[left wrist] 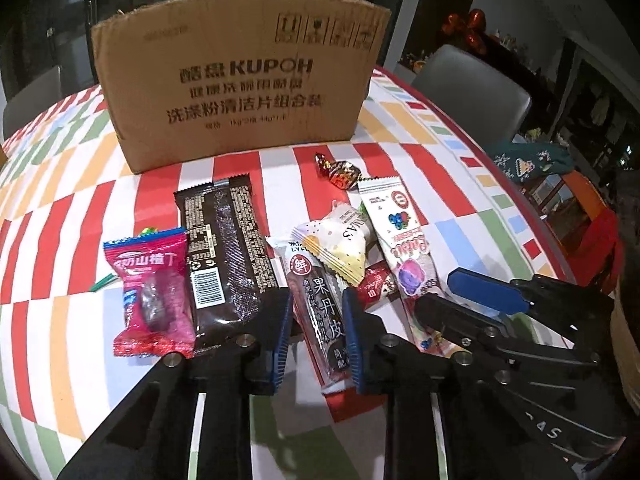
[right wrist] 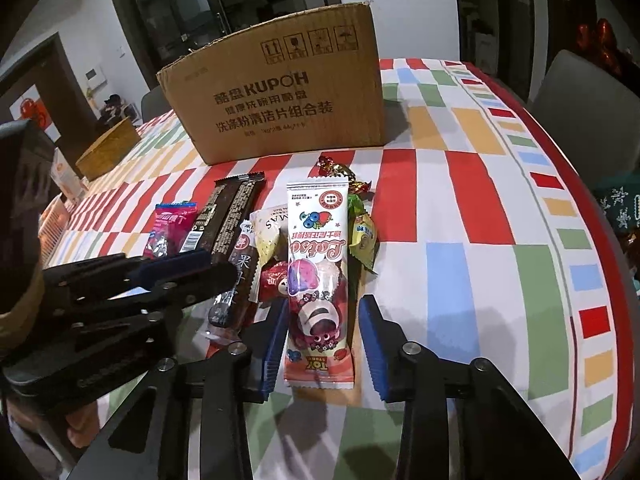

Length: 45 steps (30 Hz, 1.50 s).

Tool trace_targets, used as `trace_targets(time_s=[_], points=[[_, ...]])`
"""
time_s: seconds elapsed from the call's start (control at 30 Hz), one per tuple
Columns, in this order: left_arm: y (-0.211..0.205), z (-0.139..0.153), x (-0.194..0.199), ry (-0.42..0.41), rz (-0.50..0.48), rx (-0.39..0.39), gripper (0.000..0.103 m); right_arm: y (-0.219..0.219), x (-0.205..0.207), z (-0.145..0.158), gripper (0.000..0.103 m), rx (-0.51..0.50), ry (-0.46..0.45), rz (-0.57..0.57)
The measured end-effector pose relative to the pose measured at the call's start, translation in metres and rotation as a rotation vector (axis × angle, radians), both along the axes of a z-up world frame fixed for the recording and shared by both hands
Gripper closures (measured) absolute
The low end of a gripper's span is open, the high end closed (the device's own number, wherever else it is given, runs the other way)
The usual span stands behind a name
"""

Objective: Organize snacks
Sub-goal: 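Move both tools back down to the remaining snacks, then grasp the brown fruit-leather stick with the left tool while the right tool grasps the pink Lotte packet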

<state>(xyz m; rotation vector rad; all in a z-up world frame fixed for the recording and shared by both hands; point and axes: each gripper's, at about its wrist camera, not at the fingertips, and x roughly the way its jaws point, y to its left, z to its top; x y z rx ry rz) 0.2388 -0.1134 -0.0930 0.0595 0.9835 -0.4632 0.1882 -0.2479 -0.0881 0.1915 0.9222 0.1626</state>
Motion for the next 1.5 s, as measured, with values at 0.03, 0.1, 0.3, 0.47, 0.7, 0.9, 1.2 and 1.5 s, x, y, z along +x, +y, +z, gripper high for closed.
trace_targets(time_s=[0.03,0.1,0.3,0.47,0.7,0.9,1.2,1.5], points=[[-0.001,-0.002,0.002,0.006,0.0,0.005,0.08,0.0,0.001,-0.001,0.068,0.002,0.001,0.001],[-0.003,-0.006,0.005,0.014,0.002,0.008,0.081,0.0,0.003,-0.001,0.07,0.003,0.003,0.002],[-0.009,-0.01,0.013,0.024,0.01,0.02,0.08,0.0,0.009,-0.002,0.073,0.017,0.002,0.007],[-0.011,-0.015,0.019,0.047,0.022,0.013,0.078,0.0,0.013,-0.004,0.075,0.023,0.004,0.005],[-0.01,-0.016,0.021,0.054,0.042,0.023,0.084,-0.001,0.015,-0.004,0.084,0.033,0.003,-0.006],[-0.002,-0.003,0.008,0.036,0.061,0.013,0.085,-0.002,0.012,0.004,0.091,0.048,-0.016,-0.011],[0.015,0.013,-0.013,-0.005,0.089,-0.007,0.085,0.014,0.004,0.009,0.094,0.051,-0.03,0.033],[0.024,0.035,-0.025,-0.056,0.105,-0.045,0.085,0.02,-0.005,0.026,0.096,0.046,-0.08,0.034]])
